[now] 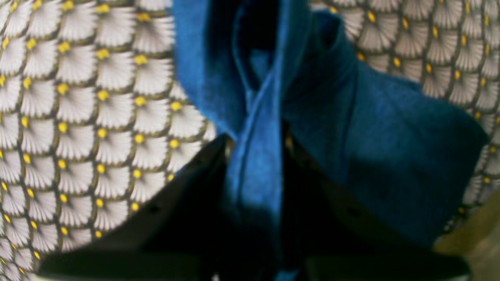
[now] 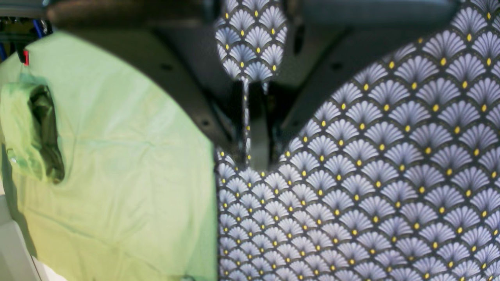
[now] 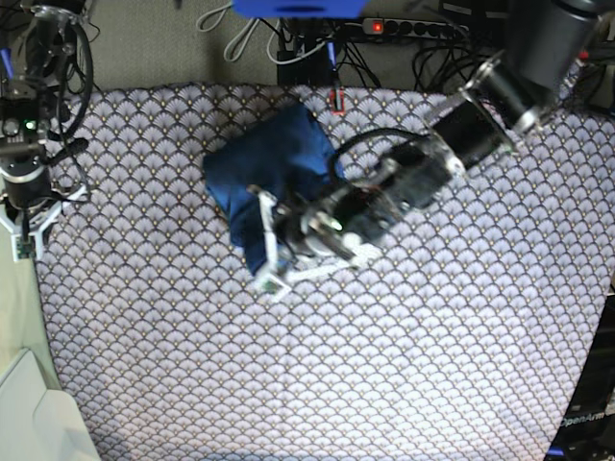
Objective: Fold the T-shirt properly
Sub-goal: 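Fold the bundle's edge over with the left gripper and press it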
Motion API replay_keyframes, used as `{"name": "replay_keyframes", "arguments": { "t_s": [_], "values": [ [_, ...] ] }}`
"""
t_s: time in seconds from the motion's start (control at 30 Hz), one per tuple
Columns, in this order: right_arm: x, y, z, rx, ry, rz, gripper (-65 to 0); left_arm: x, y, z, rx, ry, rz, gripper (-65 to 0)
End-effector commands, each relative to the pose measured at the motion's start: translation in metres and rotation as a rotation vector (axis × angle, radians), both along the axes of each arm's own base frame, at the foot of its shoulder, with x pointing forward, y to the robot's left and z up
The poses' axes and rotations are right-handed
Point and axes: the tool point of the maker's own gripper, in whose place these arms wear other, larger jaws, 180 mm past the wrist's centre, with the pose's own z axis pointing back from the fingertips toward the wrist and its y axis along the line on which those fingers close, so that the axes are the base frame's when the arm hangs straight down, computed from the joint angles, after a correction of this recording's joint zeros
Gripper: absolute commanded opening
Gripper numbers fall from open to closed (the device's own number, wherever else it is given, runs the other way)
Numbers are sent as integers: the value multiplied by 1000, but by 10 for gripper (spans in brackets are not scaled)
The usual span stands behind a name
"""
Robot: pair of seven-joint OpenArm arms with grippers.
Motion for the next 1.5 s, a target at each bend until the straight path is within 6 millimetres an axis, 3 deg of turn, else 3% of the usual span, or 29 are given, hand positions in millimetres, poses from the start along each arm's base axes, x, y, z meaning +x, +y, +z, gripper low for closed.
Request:
{"name": "replay_keyframes", "arguments": {
  "t_s": [0.0, 0.23, 0.47, 0.53, 0.63, 0.83, 0.97, 1.2, 1.47],
  "values": [
    [5, -1, 14, -19, -43, 15, -650, 7, -15, 16, -18, -63, -36, -649],
    [5, -1, 13, -20, -40, 14, -650, -6, -30, 12, 17, -95, -111, -649],
    [7, 0, 13, -18, -42, 17, -650, -11, -42, 57, -98, -222, -173, -650],
    [7, 0, 13, -17, -44, 16, -650, -12, -43, 62, -107, -227, -176, -650],
    [7, 0, 13, -16, -44, 17, -650, -11, -41, 59, -94, -223, -170, -650],
    [7, 1, 11, -14, -39, 17, -650, 15, -10, 24, 66, -256, -128, -650],
    [5, 1, 10, -11, -36, 18, -650, 23, -13, 20, 84, -327, -223, -650],
    [5, 1, 10, -12, -34, 18, -650, 39, -10, 3, 212, -389, -242, -650],
    [5, 1, 9, -12, -32, 19, -650, 45, -24, 7, 259, -449, -262, -650]
  ]
}}
